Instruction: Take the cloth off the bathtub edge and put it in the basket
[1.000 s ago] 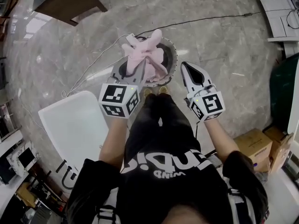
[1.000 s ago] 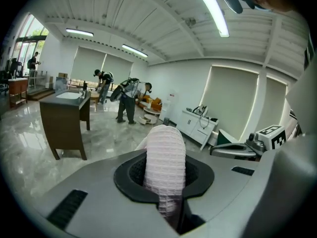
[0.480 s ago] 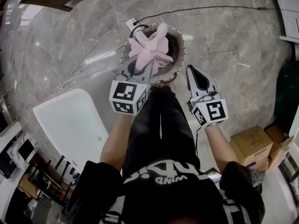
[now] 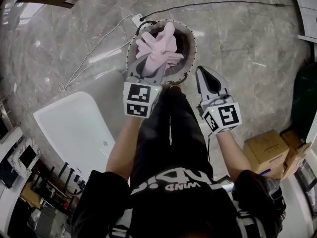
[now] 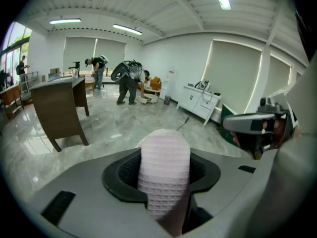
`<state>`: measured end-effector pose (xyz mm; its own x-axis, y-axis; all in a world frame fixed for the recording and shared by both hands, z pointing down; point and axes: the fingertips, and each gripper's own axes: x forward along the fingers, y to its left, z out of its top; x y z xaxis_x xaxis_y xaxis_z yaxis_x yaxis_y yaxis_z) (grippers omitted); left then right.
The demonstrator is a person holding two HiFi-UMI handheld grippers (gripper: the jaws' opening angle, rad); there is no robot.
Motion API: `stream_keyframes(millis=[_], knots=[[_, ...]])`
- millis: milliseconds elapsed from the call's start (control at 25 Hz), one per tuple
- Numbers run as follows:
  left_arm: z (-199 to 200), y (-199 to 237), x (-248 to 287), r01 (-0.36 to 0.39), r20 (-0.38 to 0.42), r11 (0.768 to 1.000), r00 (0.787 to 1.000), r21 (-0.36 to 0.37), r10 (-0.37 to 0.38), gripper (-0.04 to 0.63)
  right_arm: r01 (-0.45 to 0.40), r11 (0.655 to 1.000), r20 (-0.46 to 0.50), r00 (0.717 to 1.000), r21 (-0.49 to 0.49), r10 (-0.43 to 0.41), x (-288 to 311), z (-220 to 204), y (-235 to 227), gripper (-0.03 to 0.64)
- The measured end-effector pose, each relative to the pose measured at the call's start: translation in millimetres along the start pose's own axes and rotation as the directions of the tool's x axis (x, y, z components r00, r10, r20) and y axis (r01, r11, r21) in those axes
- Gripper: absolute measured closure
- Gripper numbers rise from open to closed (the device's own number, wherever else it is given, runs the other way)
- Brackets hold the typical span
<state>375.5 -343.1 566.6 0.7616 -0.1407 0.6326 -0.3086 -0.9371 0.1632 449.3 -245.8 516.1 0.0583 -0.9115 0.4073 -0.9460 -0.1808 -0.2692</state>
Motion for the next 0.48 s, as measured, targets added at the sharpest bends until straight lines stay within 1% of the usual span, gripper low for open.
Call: stream_keyframes(millis=[40,120,200,360,480], knots=[[-5.9,-0.4,1.9,-0.008,-0.02,1.0,1.0,0.024,0.009,0.386,0.003,1.0,-0.001,1.0,0.003,-0.003,0.1,-0.7,-1.6,0.606],[-12.2,0.0,1.4,-0.021,-0.023,0.999,1.0,0.043,0.022,0.335,0.008,1.0,-0.002,1.0,0.009,-0.008,0.6,-0.8,-3.9,0.606],[-14.1,0.9,-1.0,-0.024,-0.014,0.999,1.0,0.042,0.025,0.328,0.009,1.0,-0.003,1.0,0.013,-0.009,0.5,-0.4,-4.6,0.606],[-16.7,-0.1,-4.8,-0.023,-0.024,0.999,0.999,0.033,0.023,0.327,0.001,1.0,-0.011,1.0,0.005,-0.001,-1.0,-0.3,-1.9,0.606],[-9.9,-1.8,-12.3,-0.026,-0.014,0.999,1.0,0.043,0.027,0.327,0.004,1.0,-0.001,1.0,0.0,-0.004,-2.0,7.2,0.9,0.606]])
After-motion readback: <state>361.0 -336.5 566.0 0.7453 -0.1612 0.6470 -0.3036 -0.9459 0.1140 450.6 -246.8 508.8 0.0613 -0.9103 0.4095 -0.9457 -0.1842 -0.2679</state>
